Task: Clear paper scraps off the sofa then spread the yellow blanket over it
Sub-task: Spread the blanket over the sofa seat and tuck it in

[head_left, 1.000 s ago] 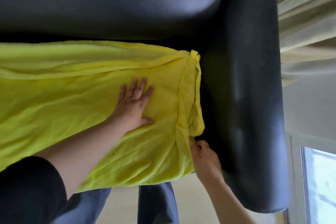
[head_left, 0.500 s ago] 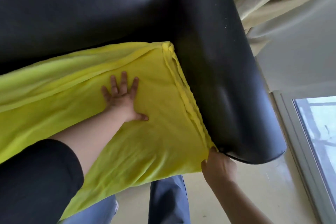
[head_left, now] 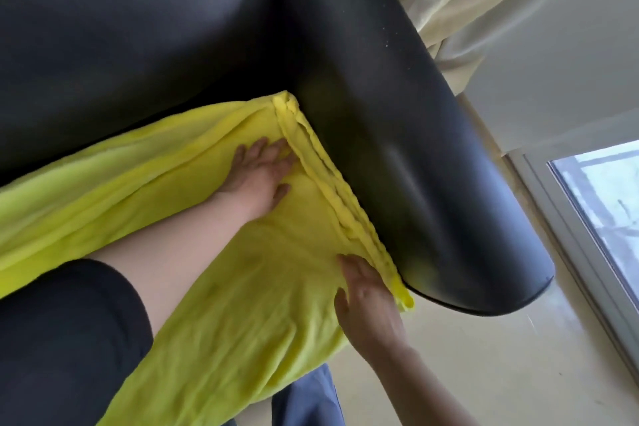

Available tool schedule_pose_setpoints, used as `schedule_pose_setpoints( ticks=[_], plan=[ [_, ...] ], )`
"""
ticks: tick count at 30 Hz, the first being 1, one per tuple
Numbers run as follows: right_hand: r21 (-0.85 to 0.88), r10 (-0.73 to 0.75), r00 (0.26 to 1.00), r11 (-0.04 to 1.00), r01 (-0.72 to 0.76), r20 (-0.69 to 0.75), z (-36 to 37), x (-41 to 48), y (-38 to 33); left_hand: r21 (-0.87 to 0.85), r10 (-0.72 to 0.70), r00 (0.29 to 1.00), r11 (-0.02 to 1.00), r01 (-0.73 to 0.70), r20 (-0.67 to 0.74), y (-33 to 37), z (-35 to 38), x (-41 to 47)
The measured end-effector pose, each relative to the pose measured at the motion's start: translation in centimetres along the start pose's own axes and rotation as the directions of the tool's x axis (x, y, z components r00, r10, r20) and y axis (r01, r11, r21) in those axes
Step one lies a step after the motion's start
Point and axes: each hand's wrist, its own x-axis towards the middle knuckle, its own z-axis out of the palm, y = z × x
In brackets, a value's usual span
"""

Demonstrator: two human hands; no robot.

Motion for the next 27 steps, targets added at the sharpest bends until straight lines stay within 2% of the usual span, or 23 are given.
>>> schedule_pose_setpoints(
  ticks=[1,3,5,6,9,12,14,16,20,22,27],
  plan=[
    [-0.012,0.038,0.998,0.999,-0.038,0.041,0.0,1.0,-0.3,0.013,-0.002,1.0,1.0,0.002,0.024,0.2,-0.2,0.8],
    [-0.051,0.206,0.97,0.978,-0.201,0.126,-0.2,2.7,-0.5,0.031,-0.007,1.0,1.0,0.006,0.026,0.2,-0.6,2.1],
    [-0.09,0.333,0.933,0.942,-0.324,0.136,-1.2,4.1,-1.3,0.014,-0.006,0.999,1.0,0.007,-0.043,-0.2,-1.3,2.7],
    [-0.091,0.332,0.933,0.942,-0.322,0.138,-1.9,4.5,-2.0,-0.024,-0.009,0.995,1.0,0.006,-0.103,-0.5,-1.8,2.7],
    [0.008,0.113,0.992,0.993,-0.114,0.057,-3.1,5.9,-4.3,-0.135,-0.05,0.953,0.991,0.01,-0.3,-1.9,-3.4,2.5],
    [0.093,-0.035,0.99,0.995,0.048,-0.137,-3.9,9.0,-5.9,-0.091,-0.124,0.916,0.991,0.097,-0.381,-3.7,-5.1,3.1],
    [0.15,-0.034,0.988,0.987,0.057,-0.15,-4.7,11.2,-6.6,-0.076,-0.185,0.93,0.983,0.169,-0.318,-4.7,-6.2,4.2],
    [0.187,-0.038,0.997,0.981,0.049,-0.063,-5.3,13.2,-7.1,-0.119,-0.237,0.958,0.968,0.219,-0.161,-5.3,-6.8,5.3],
    [0.058,-0.057,0.998,0.997,0.057,-0.001,-6.3,16.0,-8.3,-0.06,-0.339,0.939,0.938,0.342,0.053,-5.9,-7.0,6.8],
    [-0.011,-0.071,0.997,0.997,0.072,0.027,-6.6,17.6,-9.3,-0.053,-0.384,0.922,0.921,0.387,0.051,-6.2,-7.0,6.9],
    [-0.095,-0.095,0.995,0.991,0.098,0.04,-6.3,21.8,-11.8,-0.091,-0.344,0.939,0.935,0.342,-0.012,-7.5,-6.8,5.5]
  ],
)
